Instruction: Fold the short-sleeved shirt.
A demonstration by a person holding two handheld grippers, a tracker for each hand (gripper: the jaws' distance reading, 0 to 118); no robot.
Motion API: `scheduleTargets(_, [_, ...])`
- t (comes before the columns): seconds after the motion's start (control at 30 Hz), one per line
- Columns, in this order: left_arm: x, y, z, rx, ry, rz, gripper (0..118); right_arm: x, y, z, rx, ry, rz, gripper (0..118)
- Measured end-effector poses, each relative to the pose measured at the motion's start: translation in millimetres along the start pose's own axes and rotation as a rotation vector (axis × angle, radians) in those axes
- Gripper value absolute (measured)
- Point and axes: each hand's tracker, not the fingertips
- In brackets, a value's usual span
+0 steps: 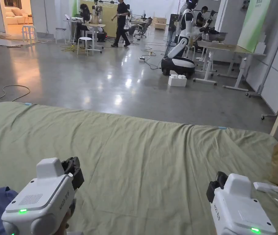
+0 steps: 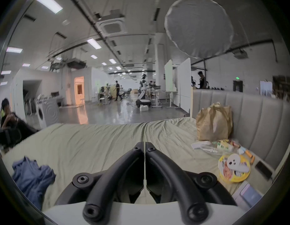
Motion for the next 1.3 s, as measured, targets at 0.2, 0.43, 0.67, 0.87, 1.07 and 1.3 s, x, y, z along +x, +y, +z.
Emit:
scheduleTargets(0.2, [5.2, 7.1, 5.7, 0.016, -0.020, -0.129, 7, -2.3, 4.1, 4.2, 0.001, -0.001, 0.023, 2])
scheduleTargets(0.43, [-27.2, 17.7, 9.6, -0.116, 0.025, -0.171, 7, -10.7, 3.7, 8.9, 0.006, 0.040, 0.090, 2])
scheduleTargets(0.67, [-112.6, 22.7, 28.0, -0.248, 0.085, -0.165, 7, -21.9, -4.1, 9.2, 0.008, 0.073, 0.144, 2])
scheduleTargets(0.87, [-194.7, 23.7, 35.5, -0.433, 0.163, -0.141, 7, -31.8, -11.9, 5.4, -0.015, 0.093, 0.159, 2])
scheduleTargets(1.07, [-255.6, -5.3, 26.3, -0.709, 0.230, -0.083, 46, -40.1, -24.7, 1.7, -0.055, 0.103, 0.156, 2])
scheduleTargets(1.3, [-275.7, -70.1, 2.5, -0.890, 0.254, -0.009, 104, -48.9, -42.4, 0.0, -0.106, 0.114, 0.163, 2])
